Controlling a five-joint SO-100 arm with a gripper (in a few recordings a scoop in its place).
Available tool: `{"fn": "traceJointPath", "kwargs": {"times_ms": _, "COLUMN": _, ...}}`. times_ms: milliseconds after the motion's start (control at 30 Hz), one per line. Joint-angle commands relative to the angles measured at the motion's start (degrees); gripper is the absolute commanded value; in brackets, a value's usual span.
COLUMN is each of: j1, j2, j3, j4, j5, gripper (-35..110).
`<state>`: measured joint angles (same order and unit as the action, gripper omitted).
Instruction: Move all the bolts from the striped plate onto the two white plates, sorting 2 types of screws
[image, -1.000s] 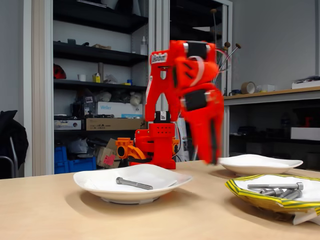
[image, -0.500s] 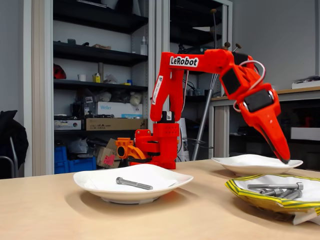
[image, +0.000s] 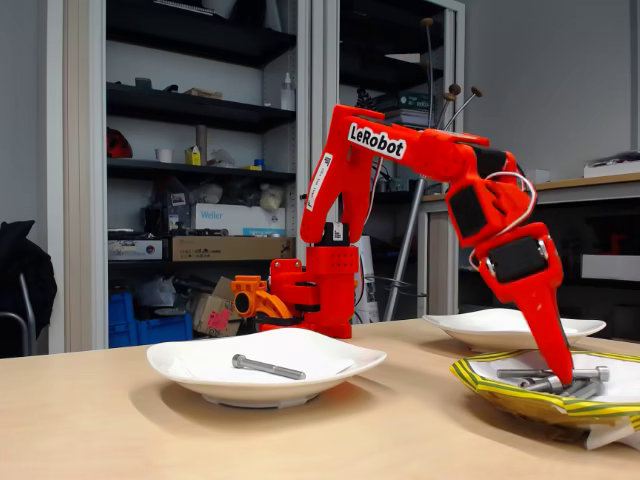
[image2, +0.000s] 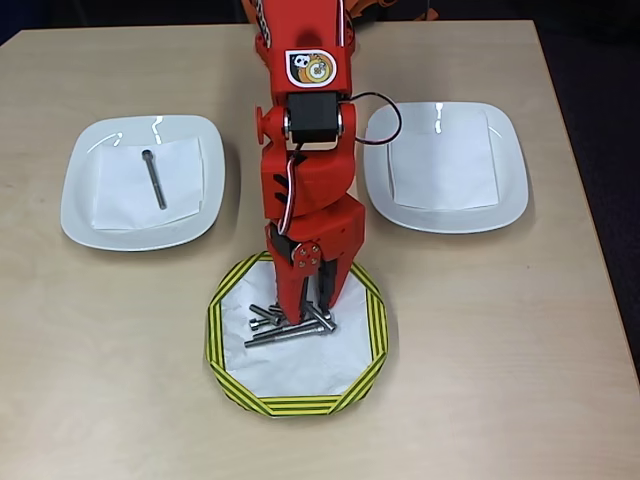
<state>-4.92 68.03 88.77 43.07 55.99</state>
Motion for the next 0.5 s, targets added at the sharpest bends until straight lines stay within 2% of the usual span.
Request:
{"fn": "traceJointPath", "kwargs": {"times_ms": 0, "j1": -0.09, "j2": -1.67, "j3": -1.23, "j4": 0.53, "j5": 1.76, "gripper": 10}}
{"fn": "traceJointPath", "kwargs": {"times_ms": 133, "j1": 0.53, "j2": -3.52, "j3": -4.48, "j4": 4.04, "j5": 2.46, "gripper": 0}}
{"fn": "traceJointPath", "kwargs": {"times_ms": 467, "j1": 2.20, "j2": -1.32, "j3": -17.14, "j4": 21.71, "j5": 1.23, "gripper": 0}}
